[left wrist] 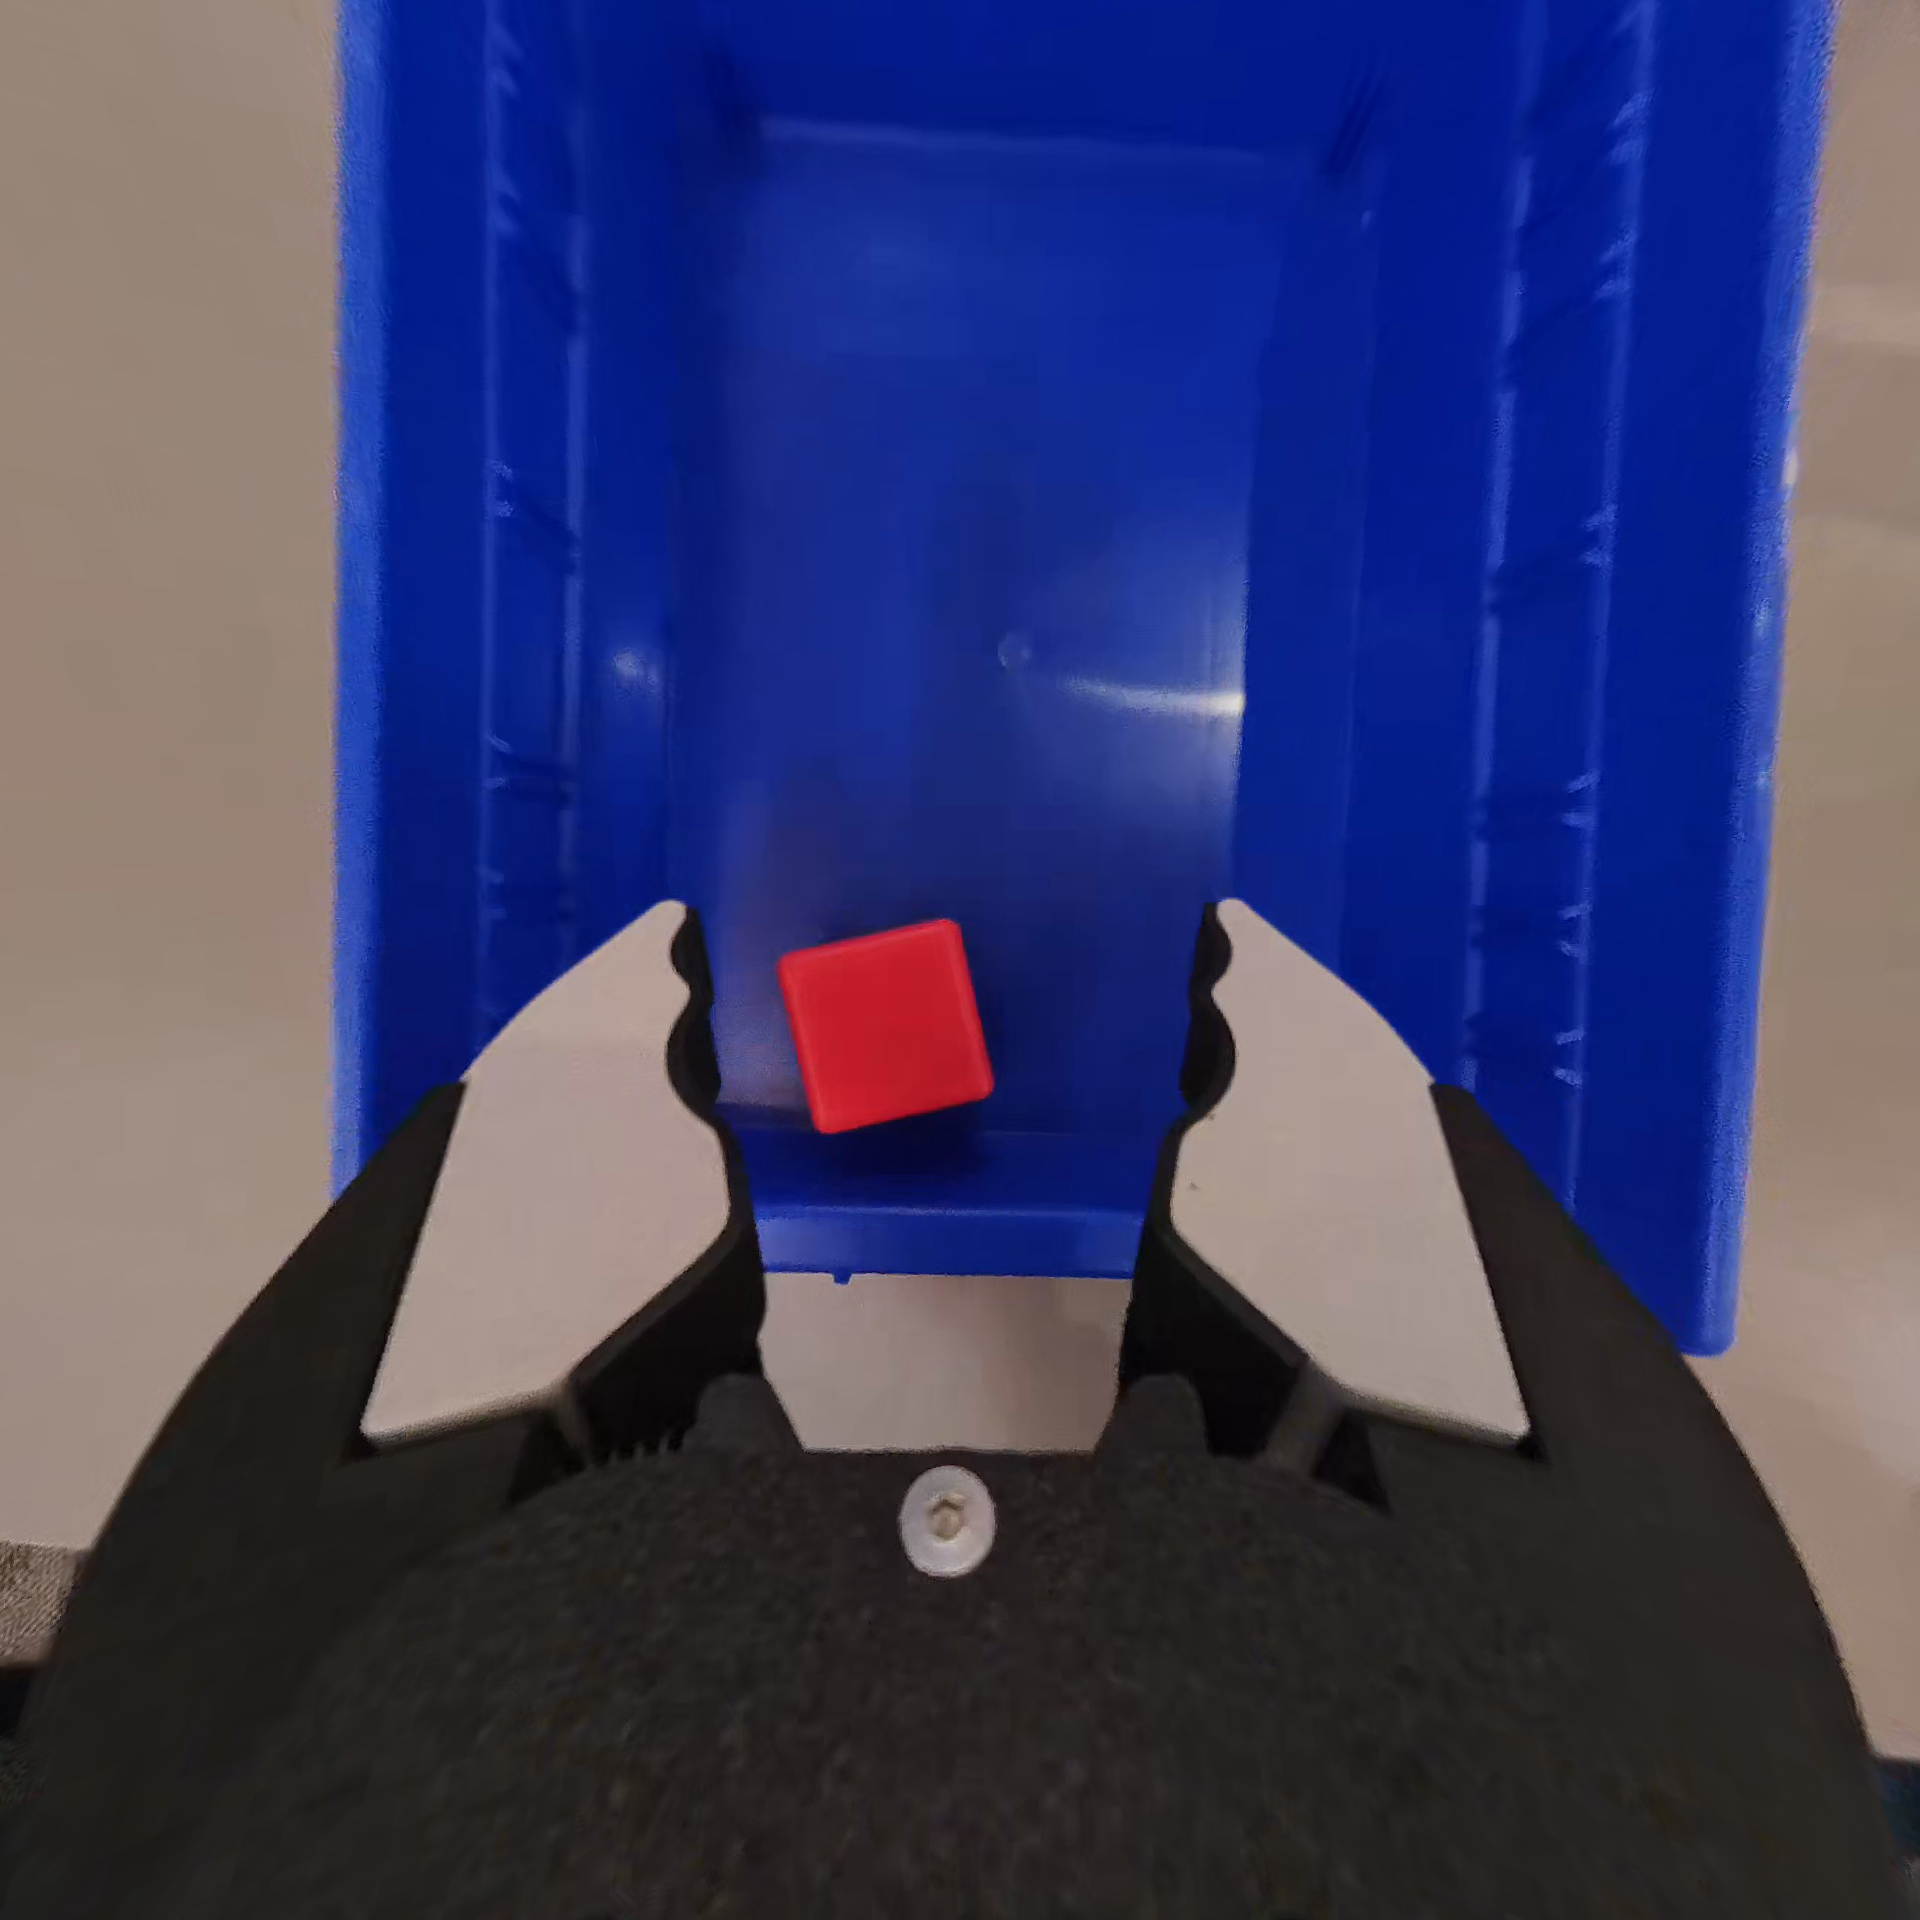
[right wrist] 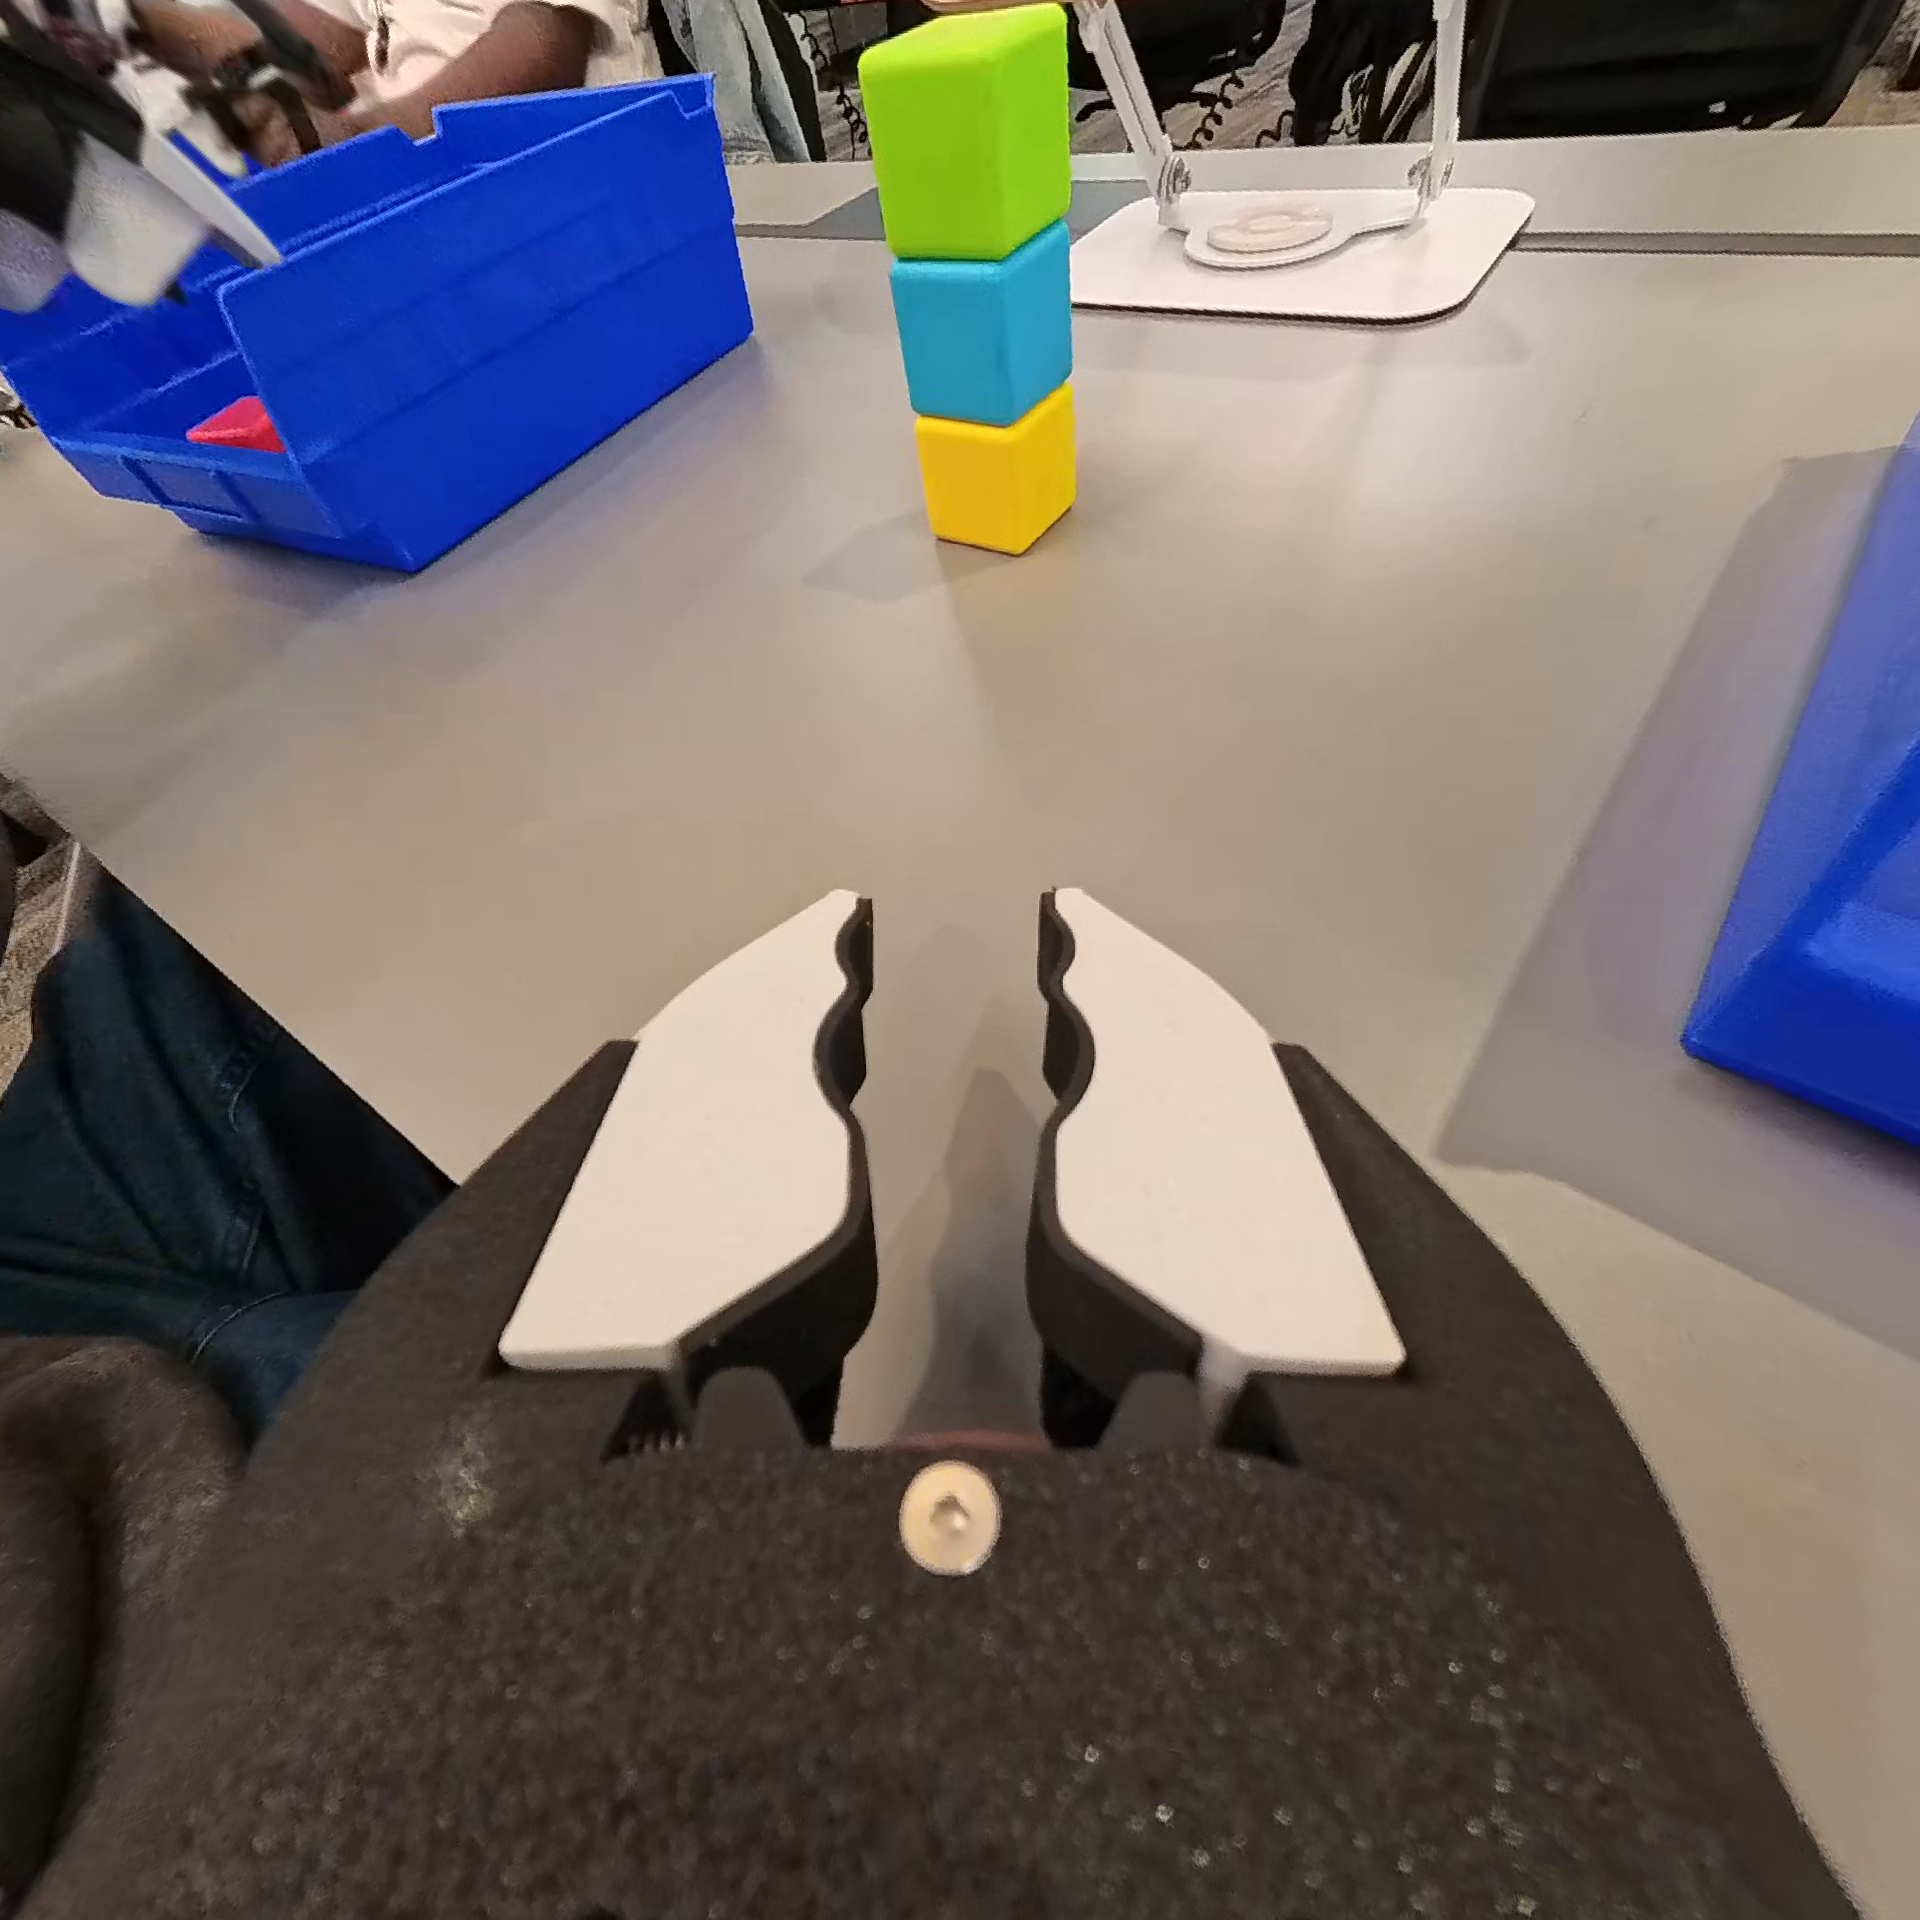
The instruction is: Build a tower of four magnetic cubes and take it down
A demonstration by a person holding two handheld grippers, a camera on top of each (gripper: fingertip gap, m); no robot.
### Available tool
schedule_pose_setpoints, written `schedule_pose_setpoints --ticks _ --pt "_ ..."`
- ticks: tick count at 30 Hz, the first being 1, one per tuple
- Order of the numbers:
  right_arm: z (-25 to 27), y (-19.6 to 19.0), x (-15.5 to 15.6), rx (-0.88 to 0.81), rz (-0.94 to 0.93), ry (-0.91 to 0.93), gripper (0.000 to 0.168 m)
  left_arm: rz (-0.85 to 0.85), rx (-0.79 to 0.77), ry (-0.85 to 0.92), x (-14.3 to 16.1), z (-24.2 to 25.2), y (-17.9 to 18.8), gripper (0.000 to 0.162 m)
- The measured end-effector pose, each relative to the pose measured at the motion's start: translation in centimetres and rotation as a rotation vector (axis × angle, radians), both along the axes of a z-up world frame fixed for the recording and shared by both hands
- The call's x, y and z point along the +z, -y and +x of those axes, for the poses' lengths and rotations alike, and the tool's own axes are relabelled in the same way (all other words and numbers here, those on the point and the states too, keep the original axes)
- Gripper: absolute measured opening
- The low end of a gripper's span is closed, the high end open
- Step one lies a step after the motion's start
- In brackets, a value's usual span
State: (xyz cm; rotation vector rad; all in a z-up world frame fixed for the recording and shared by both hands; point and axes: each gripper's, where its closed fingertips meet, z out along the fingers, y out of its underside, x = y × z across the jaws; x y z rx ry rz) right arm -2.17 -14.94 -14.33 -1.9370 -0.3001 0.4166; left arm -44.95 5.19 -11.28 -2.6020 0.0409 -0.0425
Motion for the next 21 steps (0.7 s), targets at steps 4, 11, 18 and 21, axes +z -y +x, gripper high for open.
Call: schedule_pose_setpoints --ticks 4,11,18,21 --pt "0.0 0.0 0.0 0.001 -0.002 -0.001 0.030 -0.013 0.000 0.072 -0.3 0.0 -0.1 0.075" --pt "0.0 0.0 -0.1 0.000 -0.004 0.005 0.030 -0.183 0.022 -0.010 -2.8 -1.0 1.1 0.088" --pt "0.0 0.1 -0.1 0.001 -0.004 0.002 0.030 -0.289 0.028 -0.050 -5.8 -0.9 1.6 0.059" --pt "0.0 0.1 -0.1 0.001 -0.003 0.004 0.030 -0.288 0.032 -0.054 -5.8 -0.9 1.4 0.049"
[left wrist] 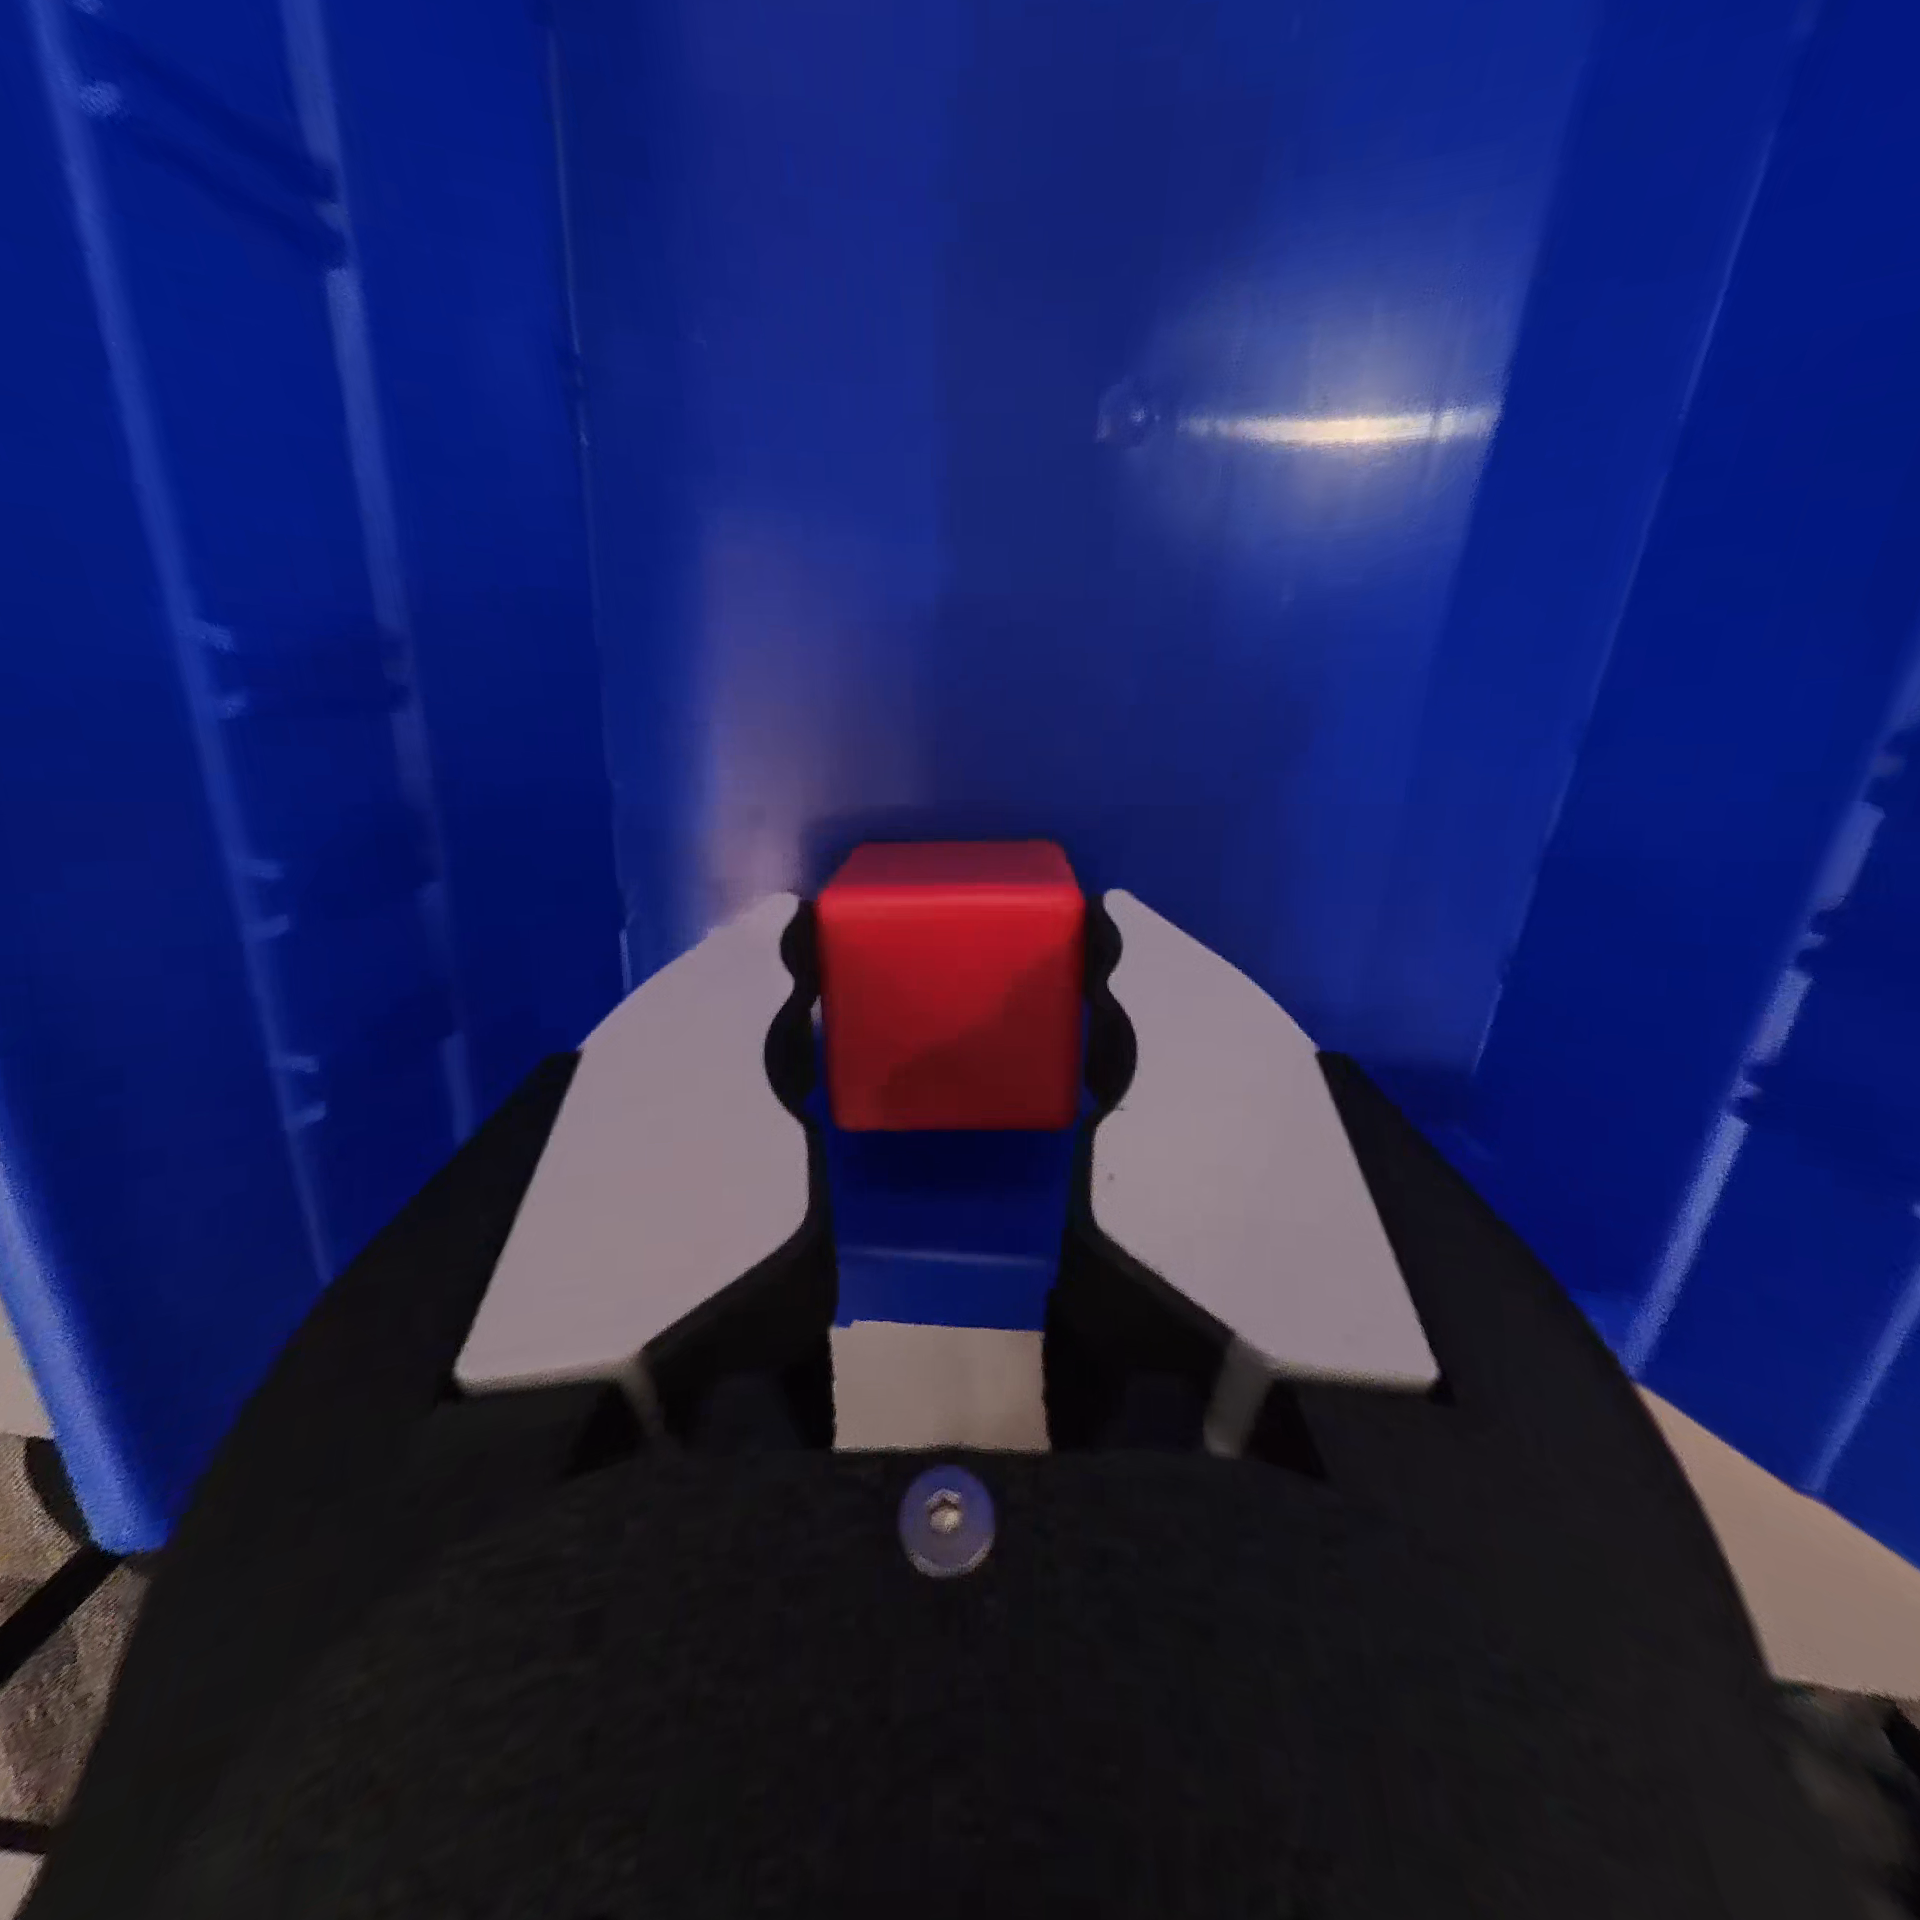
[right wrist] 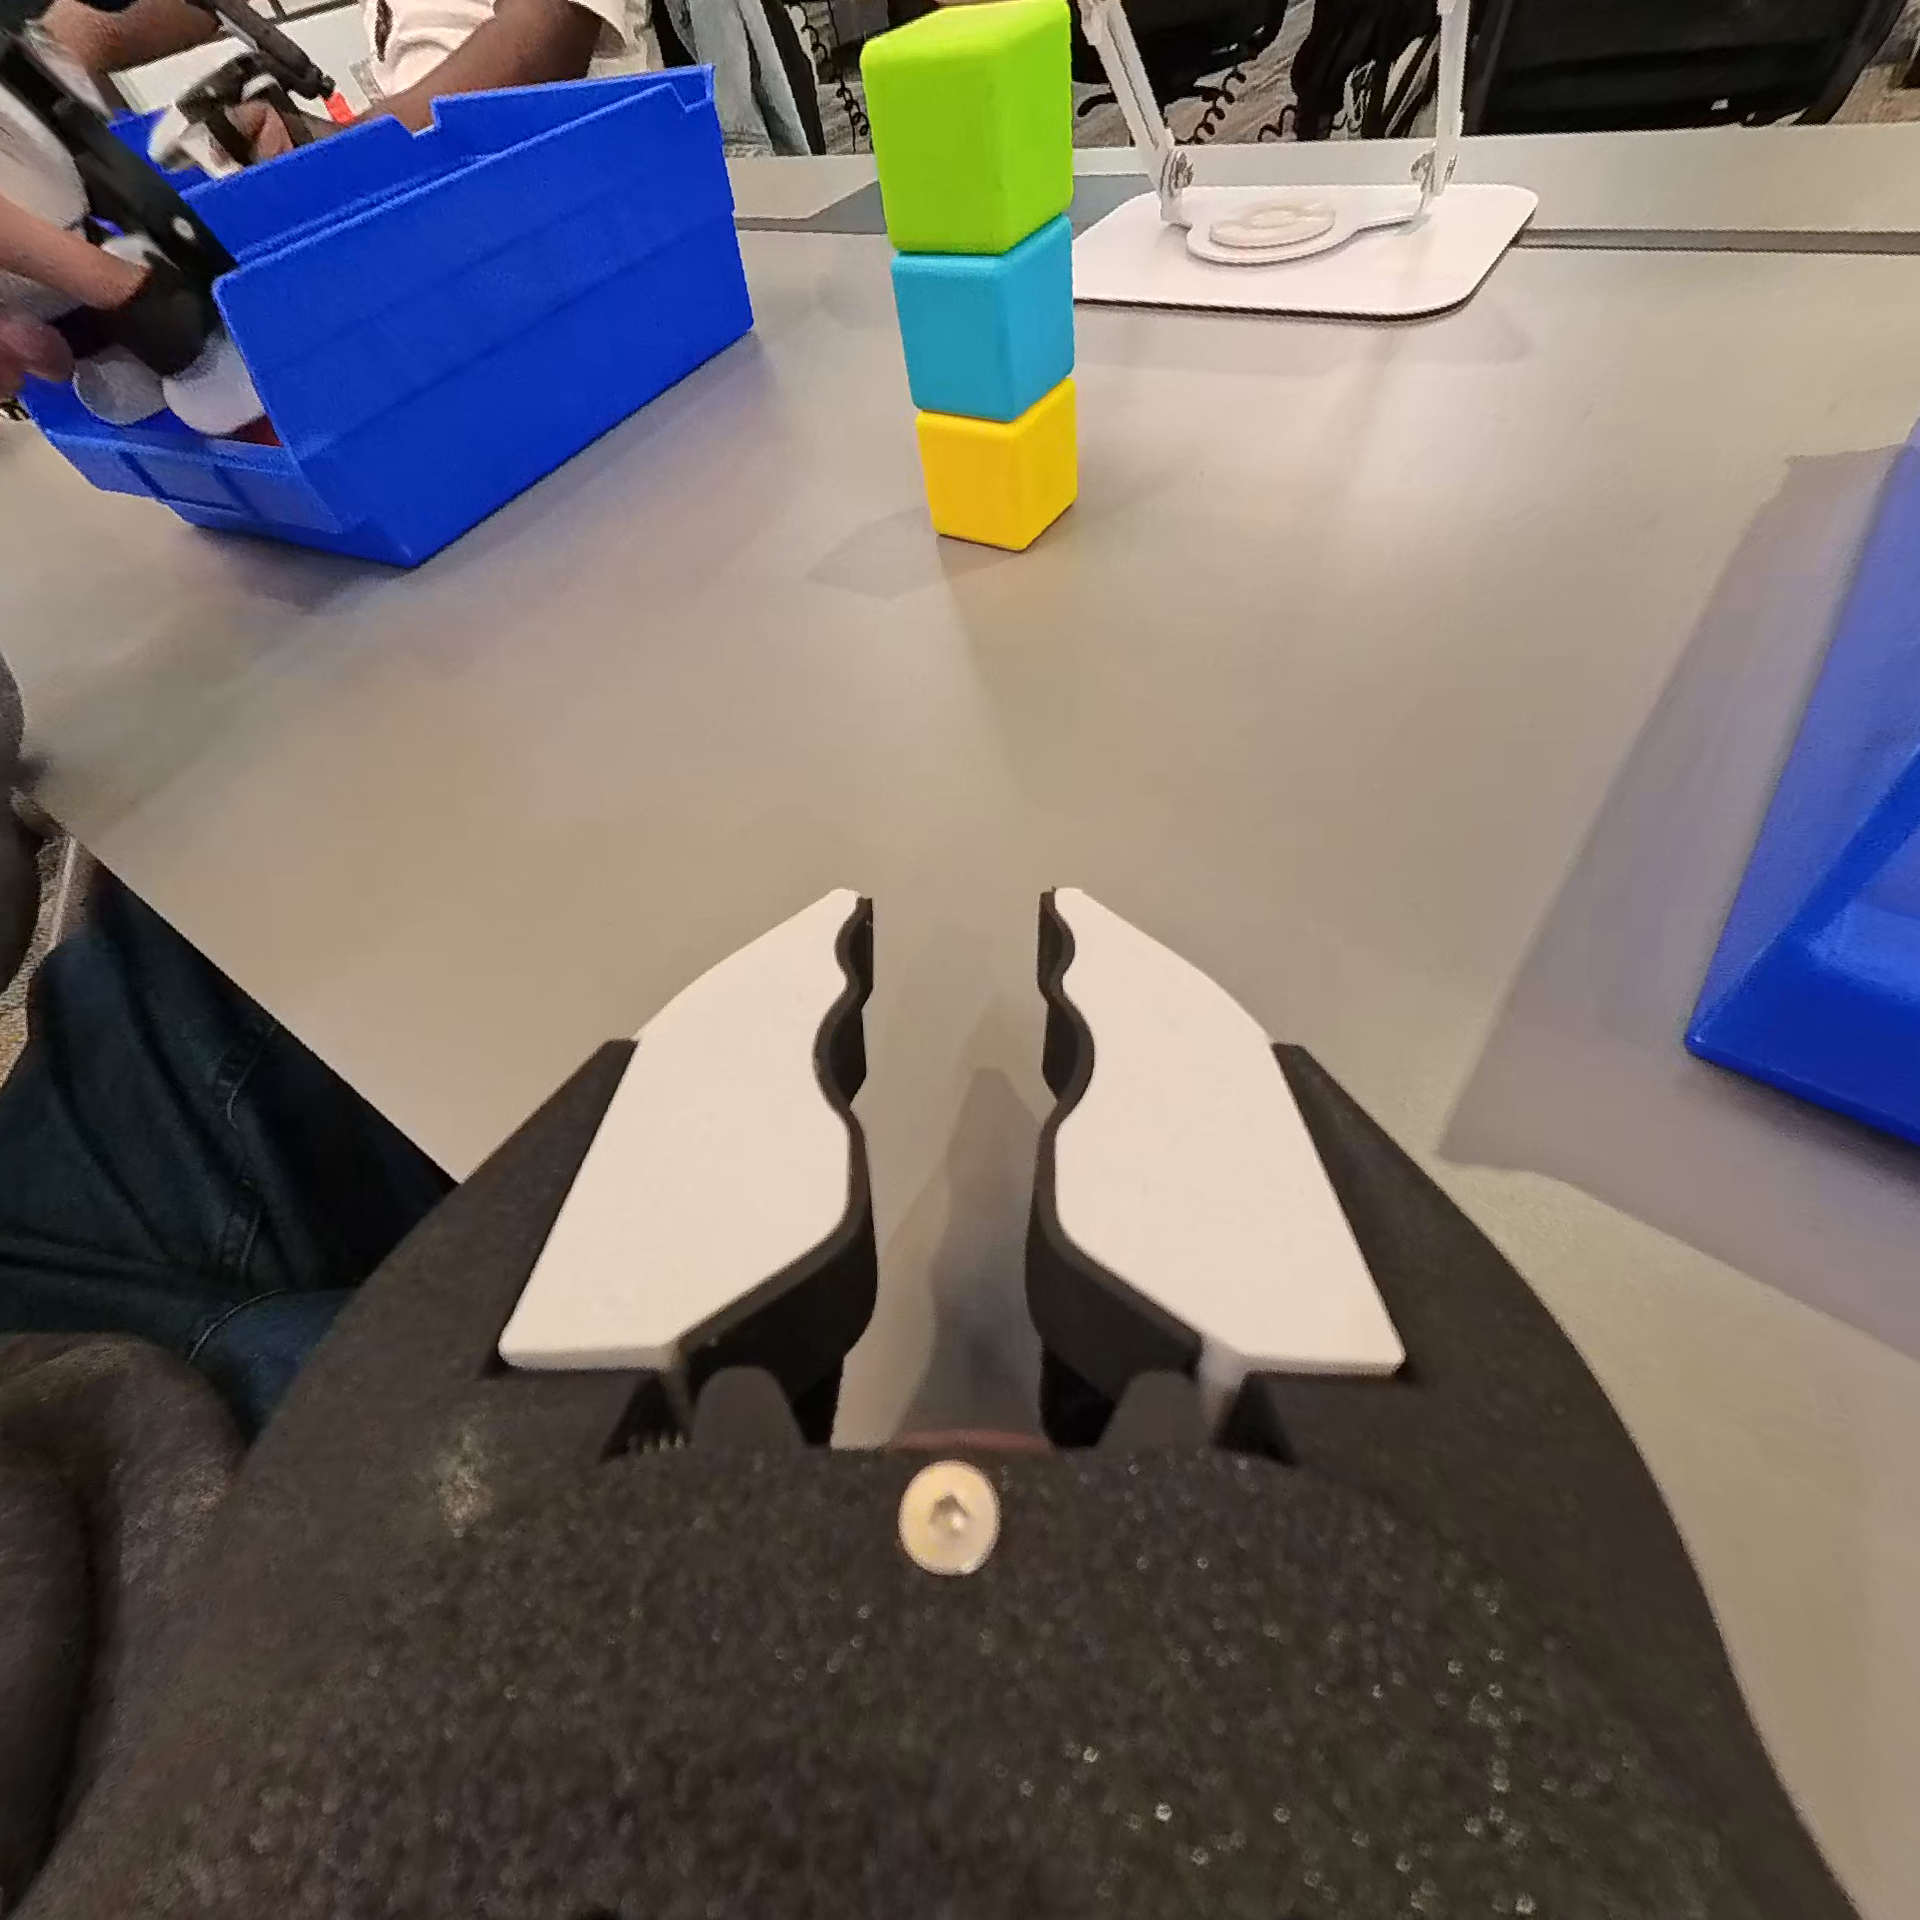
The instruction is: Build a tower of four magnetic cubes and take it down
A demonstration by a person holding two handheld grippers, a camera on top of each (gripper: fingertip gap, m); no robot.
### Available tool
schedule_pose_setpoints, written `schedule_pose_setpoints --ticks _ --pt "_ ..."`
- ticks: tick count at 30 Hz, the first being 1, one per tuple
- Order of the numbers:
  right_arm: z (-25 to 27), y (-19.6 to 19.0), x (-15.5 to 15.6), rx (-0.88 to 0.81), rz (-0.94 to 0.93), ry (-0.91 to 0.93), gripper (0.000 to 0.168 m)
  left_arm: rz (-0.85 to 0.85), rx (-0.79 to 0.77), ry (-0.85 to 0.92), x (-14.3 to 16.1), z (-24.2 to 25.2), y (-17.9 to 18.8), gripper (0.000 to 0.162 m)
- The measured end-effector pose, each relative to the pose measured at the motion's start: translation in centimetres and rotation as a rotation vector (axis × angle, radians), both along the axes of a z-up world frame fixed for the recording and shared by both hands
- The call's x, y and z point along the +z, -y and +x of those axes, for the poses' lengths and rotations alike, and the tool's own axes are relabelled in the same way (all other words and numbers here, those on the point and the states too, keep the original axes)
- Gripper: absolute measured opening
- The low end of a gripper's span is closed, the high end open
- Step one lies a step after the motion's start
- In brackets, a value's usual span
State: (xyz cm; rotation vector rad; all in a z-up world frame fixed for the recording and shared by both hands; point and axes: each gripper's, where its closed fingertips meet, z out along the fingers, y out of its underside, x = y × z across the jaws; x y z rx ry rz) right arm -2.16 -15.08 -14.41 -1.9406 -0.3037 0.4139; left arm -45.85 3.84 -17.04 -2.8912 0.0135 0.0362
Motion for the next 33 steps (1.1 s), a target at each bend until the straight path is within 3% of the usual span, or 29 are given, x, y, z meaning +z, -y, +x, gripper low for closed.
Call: schedule_pose_setpoints --ticks 2,5,10,13,18,21,26,33 --pt "0.0 0.0 0.0 -0.001 -0.001 -0.002 0.030 0.034 -0.033 0.042 0.9 1.0 -0.5 0.049" --pt "0.1 0.0 0.0 -0.001 -0.002 -0.005 0.030 0.152 -0.190 0.038 5.4 3.3 -1.8 0.048" --pt "0.1 0.0 -0.1 -0.002 -0.002 -0.001 0.030 0.368 -0.769 -0.069 15.4 11.6 -3.7 0.048" --pt "0.1 -0.1 -0.1 -0.003 -0.003 0.001 0.030 0.363 -1.093 -0.056 17.9 18.6 -3.7 0.048" --pt "0.0 0.0 -0.1 -0.002 -0.001 0.007 0.030 0.234 -1.510 -0.046 17.2 29.5 -4.0 0.048" --pt "0.0 0.0 -0.1 -0.001 0.000 0.007 0.030 0.118 -1.658 -0.050 16.4 33.9 -3.9 0.048" --pt "0.1 0.0 -0.1 0.001 -0.001 -0.004 0.030 -0.037 -1.758 -0.127 14.8 36.6 -3.1 0.048" --pt "0.0 0.1 0.0 0.007 0.001 -0.017 0.030 -0.088 -1.766 -0.104 12.9 36.9 -2.6 0.048"
